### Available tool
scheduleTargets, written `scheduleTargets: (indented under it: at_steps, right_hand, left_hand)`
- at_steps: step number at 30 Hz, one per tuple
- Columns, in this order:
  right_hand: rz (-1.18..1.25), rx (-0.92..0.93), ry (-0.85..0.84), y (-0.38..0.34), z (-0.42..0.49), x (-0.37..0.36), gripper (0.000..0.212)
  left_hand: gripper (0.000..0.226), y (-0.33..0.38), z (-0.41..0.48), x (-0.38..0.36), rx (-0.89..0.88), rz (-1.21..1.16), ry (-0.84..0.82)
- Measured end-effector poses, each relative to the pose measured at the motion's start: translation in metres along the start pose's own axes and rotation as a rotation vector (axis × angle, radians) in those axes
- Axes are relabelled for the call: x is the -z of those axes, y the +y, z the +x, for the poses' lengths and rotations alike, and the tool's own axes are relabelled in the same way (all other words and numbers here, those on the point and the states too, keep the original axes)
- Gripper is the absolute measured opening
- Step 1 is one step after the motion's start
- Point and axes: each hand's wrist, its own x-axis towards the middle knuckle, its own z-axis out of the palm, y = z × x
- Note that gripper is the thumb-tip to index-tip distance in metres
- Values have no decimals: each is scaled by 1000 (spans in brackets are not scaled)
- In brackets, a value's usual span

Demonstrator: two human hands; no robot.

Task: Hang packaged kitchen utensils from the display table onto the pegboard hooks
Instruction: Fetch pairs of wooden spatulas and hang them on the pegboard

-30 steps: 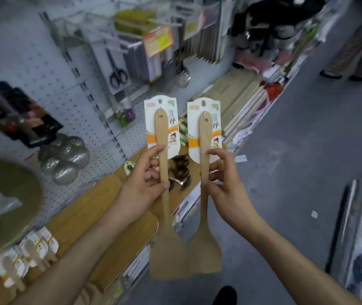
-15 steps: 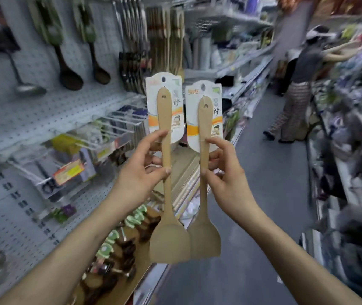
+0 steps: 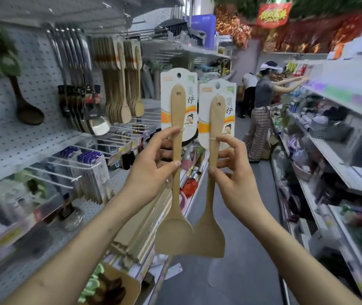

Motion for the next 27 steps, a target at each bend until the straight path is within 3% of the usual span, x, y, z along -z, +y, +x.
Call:
scheduleTargets:
  at_steps: [15,27]
  right_hand:
    - [-15,-44,78,142,172,30,71]
    - [141,14,-130,265,324,59,64]
  left_hand:
    - [66,-113,202,-63,6,14,-16]
    - [64,-175,326,-103,23,152,182]
